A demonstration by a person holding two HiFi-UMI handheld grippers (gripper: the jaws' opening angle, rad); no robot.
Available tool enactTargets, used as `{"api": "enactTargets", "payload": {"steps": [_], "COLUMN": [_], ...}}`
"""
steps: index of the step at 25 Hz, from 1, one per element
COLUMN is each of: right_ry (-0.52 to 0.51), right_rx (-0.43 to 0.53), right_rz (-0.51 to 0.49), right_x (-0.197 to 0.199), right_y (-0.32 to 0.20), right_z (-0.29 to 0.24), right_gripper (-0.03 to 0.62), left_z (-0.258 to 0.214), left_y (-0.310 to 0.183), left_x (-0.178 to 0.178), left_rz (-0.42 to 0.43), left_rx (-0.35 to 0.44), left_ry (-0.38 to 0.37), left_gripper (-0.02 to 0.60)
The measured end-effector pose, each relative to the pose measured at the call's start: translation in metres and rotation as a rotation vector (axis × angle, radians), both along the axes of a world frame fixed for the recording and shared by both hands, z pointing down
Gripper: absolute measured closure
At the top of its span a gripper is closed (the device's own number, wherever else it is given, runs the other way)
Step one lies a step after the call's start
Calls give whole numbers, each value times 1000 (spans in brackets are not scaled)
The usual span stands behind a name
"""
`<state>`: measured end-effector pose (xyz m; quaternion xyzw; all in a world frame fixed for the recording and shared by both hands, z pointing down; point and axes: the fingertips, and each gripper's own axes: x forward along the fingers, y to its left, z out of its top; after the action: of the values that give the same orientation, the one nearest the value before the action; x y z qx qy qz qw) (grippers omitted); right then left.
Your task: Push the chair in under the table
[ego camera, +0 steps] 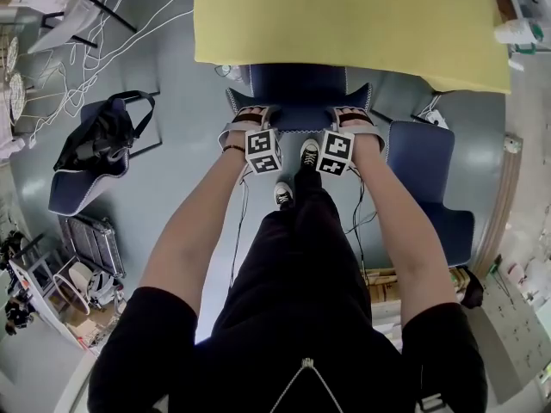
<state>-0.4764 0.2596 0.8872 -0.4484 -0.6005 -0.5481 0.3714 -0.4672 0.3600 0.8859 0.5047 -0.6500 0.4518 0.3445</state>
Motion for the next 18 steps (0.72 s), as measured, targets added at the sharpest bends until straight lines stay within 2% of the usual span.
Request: {"api": "enactTargets", "payload": {"steps": [12, 18], "right_ry": [-13, -26], "right_rx": [-6, -7], "right_rz": [-20, -25], "right_x": [-68, -83], "right_y": [-2, 3], "right_z": [-2, -2], "right_gripper": [454, 454], "left_z": [-3, -2], "left_y": [-2, 1], "left_x": [-67, -81], "left_rz": [-12, -11], "left_rx": [-3, -1], "left_ry": [-8, -10], "left_gripper": [341, 341]}}
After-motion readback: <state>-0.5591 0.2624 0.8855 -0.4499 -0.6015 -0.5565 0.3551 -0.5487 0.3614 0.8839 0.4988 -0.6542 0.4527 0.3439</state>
